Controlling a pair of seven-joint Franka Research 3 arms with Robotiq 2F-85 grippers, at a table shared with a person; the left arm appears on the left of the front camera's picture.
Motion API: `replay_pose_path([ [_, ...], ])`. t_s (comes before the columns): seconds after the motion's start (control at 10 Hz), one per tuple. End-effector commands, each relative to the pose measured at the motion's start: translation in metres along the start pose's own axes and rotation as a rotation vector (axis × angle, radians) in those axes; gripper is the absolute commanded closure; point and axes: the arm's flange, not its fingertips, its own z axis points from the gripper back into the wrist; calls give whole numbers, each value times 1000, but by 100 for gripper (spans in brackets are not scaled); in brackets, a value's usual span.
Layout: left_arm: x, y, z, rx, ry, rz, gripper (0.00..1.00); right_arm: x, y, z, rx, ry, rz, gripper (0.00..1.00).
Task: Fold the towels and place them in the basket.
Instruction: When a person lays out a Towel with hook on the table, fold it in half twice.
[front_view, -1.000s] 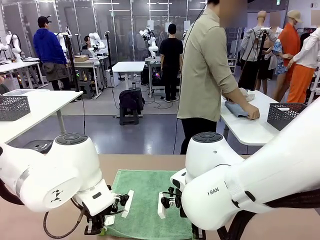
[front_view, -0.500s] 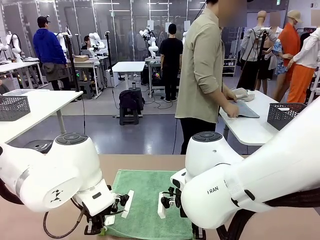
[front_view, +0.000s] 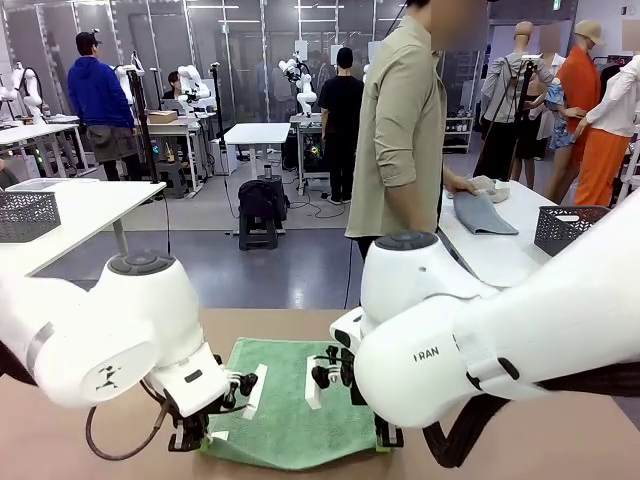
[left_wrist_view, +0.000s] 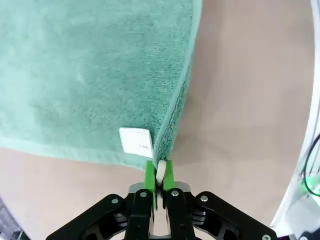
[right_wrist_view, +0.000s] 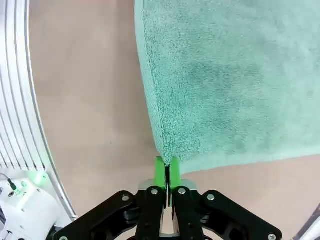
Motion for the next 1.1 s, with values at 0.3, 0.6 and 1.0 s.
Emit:
replay_pose_path([
  [0.3, 11, 13, 34, 53, 19, 22, 93, 11, -6, 15, -34, 40, -14, 96],
  [0.6, 16, 42, 39, 50, -5, 60, 93, 8, -30, 23, -38, 25, -45, 96],
  [1.0, 20, 99, 43, 44, 0, 119, 93, 13, -69, 36, -57, 3, -56, 96],
])
